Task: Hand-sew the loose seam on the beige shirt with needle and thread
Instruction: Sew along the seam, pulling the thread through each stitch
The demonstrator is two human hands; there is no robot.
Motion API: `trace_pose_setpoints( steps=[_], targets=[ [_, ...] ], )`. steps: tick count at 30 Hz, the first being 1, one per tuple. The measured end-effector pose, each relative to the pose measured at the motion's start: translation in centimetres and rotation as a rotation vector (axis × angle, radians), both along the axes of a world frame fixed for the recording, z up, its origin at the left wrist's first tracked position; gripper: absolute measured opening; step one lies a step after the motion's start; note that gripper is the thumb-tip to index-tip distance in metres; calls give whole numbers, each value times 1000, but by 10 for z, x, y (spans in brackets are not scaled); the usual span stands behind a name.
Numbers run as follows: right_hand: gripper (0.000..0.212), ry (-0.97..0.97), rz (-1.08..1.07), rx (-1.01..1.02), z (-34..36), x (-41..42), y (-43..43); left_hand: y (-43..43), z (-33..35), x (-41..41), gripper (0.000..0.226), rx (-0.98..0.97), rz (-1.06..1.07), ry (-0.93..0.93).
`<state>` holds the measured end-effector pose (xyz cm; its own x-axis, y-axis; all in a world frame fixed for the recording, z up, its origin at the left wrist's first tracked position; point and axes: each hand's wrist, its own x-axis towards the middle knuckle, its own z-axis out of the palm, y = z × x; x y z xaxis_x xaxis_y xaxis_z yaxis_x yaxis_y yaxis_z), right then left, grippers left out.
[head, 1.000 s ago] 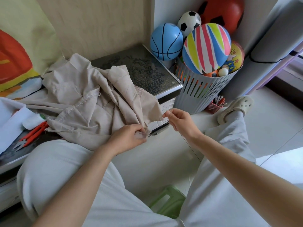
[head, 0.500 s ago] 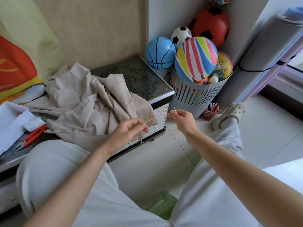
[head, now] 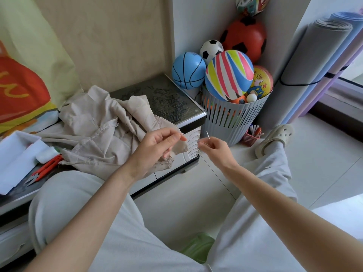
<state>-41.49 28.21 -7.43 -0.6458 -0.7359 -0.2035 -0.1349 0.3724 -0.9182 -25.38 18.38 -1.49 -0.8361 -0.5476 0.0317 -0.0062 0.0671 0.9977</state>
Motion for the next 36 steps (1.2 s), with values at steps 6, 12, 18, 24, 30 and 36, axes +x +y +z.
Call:
trace_pose_setpoints(
  steps=[6, 12, 18, 24, 30, 36],
  targets=[
    [23, -283, 343, -163, 25, 34, -10, 3, 9, -11, 19, -81, 56, -4],
    [9, -346, 358, -171, 30, 54, -9, -8, 6, -17, 21, -134, 130, 37],
    [18, -262, 212, -190, 27, 40, -3, -25, -31, -12, 32, -174, 165, -193],
    [15, -249, 66, -220, 25, 23, -3, -13, -65, -11, 18, -227, -74, -353],
    [16, -253, -140, -156, 22, -2, -5, -23, -70, -1, 12, -334, -21, -419],
    [19, -336, -285, -30, 9, -11, 1, -26, -64, 1, 19, -248, 30, -350]
  ],
)
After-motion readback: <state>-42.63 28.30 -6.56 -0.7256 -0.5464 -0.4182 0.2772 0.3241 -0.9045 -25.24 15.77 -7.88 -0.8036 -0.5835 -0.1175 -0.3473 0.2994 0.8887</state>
